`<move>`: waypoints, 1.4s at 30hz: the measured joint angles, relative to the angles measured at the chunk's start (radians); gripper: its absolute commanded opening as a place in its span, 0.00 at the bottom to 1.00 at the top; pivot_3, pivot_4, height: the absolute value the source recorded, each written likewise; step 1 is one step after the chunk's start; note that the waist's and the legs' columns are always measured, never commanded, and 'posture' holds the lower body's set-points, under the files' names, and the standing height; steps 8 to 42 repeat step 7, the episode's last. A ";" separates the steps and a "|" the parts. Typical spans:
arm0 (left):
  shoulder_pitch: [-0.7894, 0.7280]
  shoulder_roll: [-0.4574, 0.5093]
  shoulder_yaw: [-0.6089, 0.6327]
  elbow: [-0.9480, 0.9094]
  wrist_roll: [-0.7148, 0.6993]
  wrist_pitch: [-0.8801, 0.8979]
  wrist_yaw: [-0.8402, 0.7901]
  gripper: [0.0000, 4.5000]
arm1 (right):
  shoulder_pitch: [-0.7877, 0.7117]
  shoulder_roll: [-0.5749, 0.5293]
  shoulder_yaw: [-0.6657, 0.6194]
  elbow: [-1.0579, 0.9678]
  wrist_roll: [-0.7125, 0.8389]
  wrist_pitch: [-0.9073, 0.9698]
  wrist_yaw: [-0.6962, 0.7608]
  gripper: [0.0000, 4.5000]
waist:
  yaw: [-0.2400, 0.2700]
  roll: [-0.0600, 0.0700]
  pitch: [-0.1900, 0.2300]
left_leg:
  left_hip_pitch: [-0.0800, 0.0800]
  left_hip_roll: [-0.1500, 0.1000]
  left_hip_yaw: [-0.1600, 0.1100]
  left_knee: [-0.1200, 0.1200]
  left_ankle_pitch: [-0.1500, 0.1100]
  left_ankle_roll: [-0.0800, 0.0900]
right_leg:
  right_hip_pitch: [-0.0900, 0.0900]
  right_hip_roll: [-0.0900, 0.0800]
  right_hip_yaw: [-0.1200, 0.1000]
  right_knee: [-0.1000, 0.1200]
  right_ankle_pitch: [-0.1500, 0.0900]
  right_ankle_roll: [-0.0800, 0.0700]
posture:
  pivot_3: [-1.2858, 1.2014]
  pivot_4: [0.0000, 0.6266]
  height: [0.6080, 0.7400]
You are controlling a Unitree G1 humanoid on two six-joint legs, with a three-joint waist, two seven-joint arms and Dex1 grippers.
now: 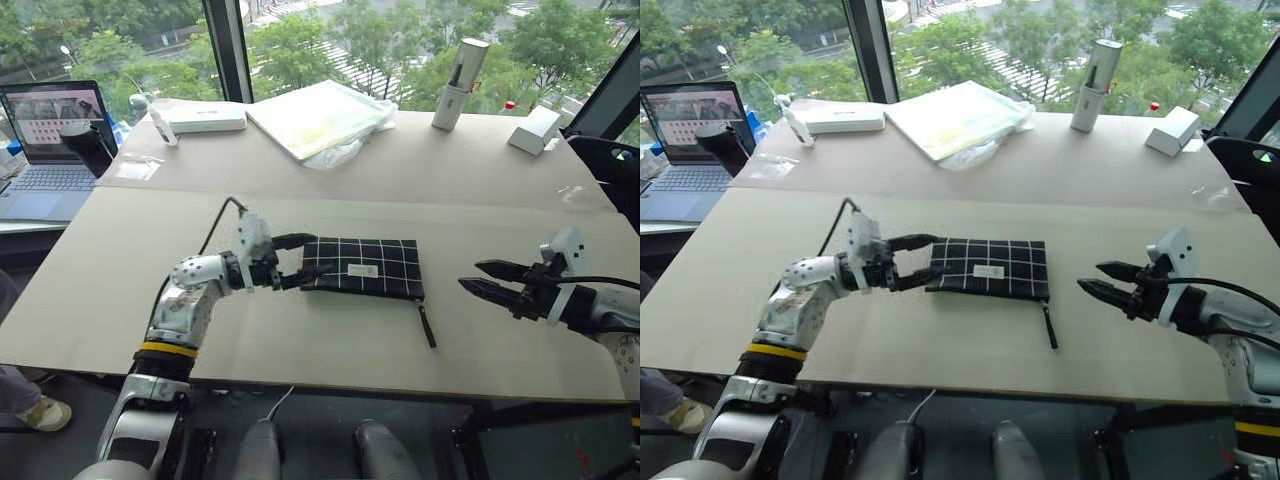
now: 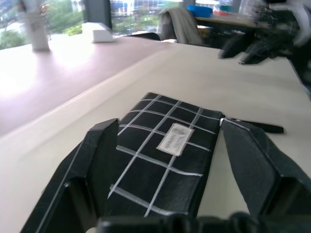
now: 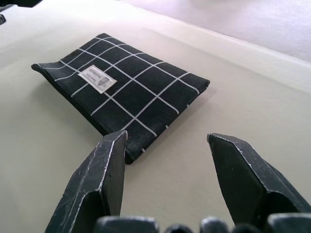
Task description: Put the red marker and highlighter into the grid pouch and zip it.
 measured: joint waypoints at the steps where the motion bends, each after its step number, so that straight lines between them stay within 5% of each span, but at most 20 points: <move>1: 0.024 0.016 0.031 -0.023 -0.008 0.037 0.035 0.80 | -0.005 0.008 0.003 0.013 -0.003 -0.008 0.000 0.66 | 0.000 0.000 0.000 | 0.000 0.000 0.000 0.000 0.000 0.000 | 0.000 0.000 0.000 0.000 0.000 0.000 | 0.52 0.24 0.97; 7: 0.195 0.079 0.185 -0.085 -0.025 0.118 0.176 0.80 | -0.030 0.057 0.048 0.104 -0.042 -0.046 -0.004 0.66 | 0.004 0.000 0.000 | 0.000 0.000 0.000 0.000 0.000 0.000 | 0.000 -0.001 0.000 0.000 0.000 0.000 | 0.52 0.24 0.97; 42: 0.195 0.079 0.185 -0.085 -0.025 0.118 0.176 0.80 | -0.030 0.057 0.048 0.104 -0.042 -0.046 -0.004 0.66 | 0.004 0.000 0.000 | 0.000 0.000 0.000 0.000 0.000 0.000 | 0.000 -0.001 0.000 0.000 0.000 0.000 | 0.52 0.24 0.97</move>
